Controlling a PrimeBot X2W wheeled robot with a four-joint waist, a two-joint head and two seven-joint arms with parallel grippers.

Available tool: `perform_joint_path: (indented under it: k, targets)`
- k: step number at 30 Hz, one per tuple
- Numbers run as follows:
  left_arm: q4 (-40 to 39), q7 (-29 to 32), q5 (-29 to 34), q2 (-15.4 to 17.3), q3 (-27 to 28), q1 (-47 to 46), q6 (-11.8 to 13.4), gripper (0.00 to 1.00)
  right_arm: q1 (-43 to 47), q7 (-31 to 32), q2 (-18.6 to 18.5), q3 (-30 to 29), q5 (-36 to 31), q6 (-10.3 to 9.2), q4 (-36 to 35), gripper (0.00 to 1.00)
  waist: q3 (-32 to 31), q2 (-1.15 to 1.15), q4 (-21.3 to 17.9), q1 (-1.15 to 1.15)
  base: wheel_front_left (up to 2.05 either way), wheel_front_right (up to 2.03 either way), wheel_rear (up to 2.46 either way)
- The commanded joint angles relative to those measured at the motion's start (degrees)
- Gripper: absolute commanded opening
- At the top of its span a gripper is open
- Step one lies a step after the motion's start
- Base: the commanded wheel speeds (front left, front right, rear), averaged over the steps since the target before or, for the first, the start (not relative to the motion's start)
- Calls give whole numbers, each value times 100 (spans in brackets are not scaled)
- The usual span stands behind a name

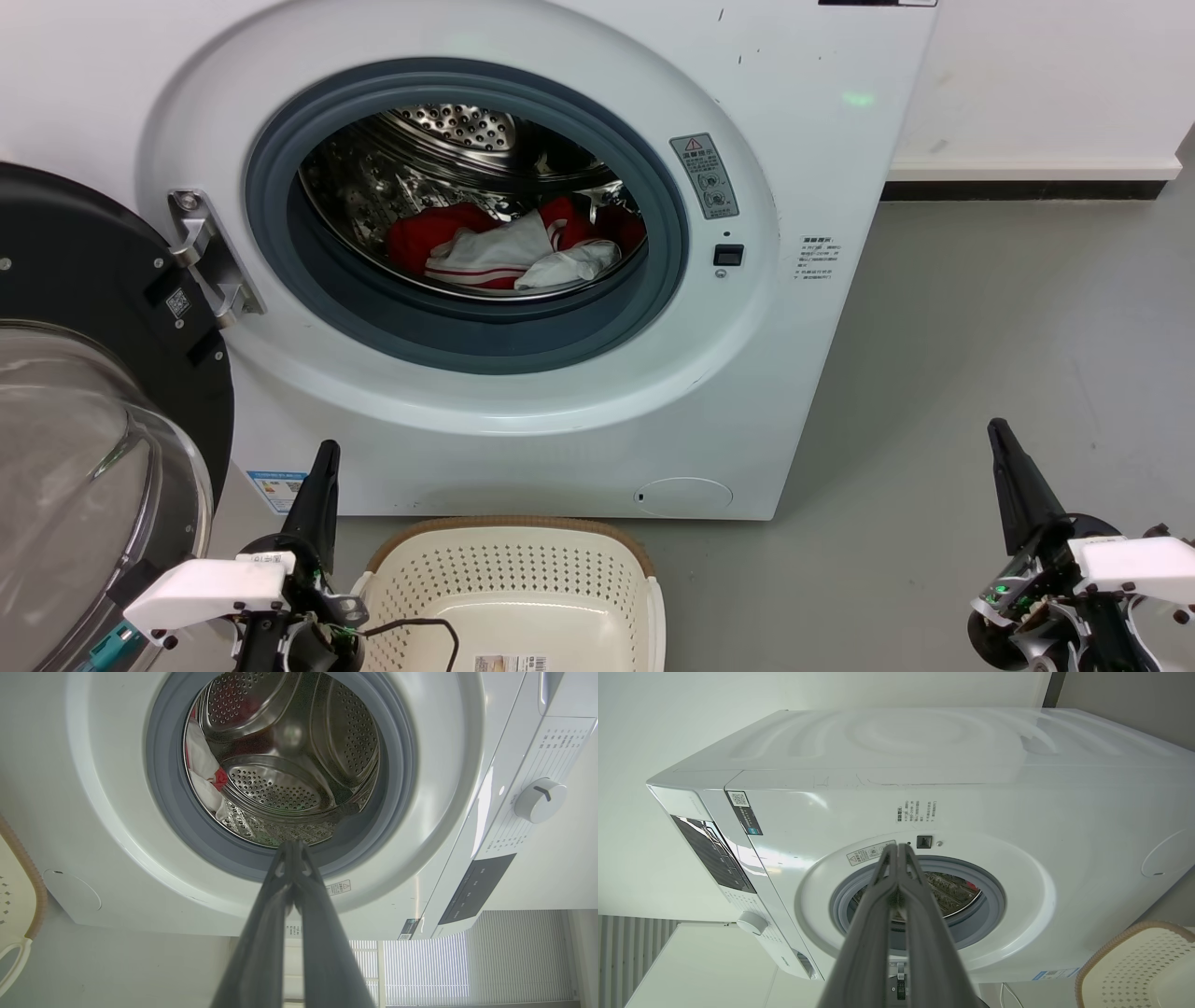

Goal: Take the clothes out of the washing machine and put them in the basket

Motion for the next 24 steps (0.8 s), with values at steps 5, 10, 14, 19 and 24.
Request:
perform_joint_path:
  k: [5,10,14,19,24]
  targets:
    - [-2,11,-12,-1,14,-36,-16,0,-76,4,18,1,-27,0,10,0,0,-1,0,0,0,0,0]
    - [-2,11,-12,-1,14,-36,-16,0,-77,4,19,1,-27,0,10,0,0,-1,0,0,0,0,0]
    - [-2,11,-12,-1,14,-36,-16,0,-77,4,19,2,-26,0,10,0,0,-1,0,0,0,0,0]
    - [-2,11,-12,-1,14,-36,-16,0,-77,3,19,2,-26,0,10,0,0,-1,0,0,0,0,0]
    - [73,-7,1,-5,-14,45,1,100,47,-3,2,6,1,0,71,100,0,-1,0,0,0,0,0]
